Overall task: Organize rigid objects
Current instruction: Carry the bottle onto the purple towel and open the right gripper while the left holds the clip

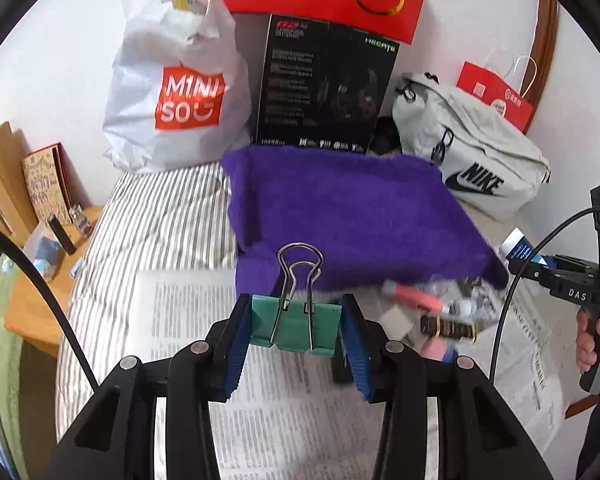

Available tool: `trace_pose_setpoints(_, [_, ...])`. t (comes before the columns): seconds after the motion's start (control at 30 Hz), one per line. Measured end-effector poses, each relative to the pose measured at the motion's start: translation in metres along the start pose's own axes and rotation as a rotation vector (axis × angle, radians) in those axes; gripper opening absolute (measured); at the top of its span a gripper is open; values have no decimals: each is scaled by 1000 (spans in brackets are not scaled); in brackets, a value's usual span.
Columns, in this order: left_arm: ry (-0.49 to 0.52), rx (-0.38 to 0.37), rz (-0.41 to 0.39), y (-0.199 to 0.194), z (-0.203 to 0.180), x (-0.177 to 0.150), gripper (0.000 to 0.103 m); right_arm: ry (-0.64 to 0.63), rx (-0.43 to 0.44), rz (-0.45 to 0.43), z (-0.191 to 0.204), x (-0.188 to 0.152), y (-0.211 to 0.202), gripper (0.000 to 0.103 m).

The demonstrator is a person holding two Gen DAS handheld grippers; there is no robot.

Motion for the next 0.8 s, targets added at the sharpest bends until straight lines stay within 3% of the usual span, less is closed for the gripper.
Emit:
trace_pose_setpoints(0.37, [14,-4,10,29,-7,53,41,-39,2,-28,-9,52,18,37])
trace_pose_setpoints(0.8, [-34,-44,50,89,7,78,42,-52,-36,22,-30,109,107,37])
Point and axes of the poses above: each gripper's, at about its wrist camera, not at the fingertips, and y roughly the way its jaws point, z to its left, x to its top, the point moved 8 cm from there along y, roughly the way its jaws point
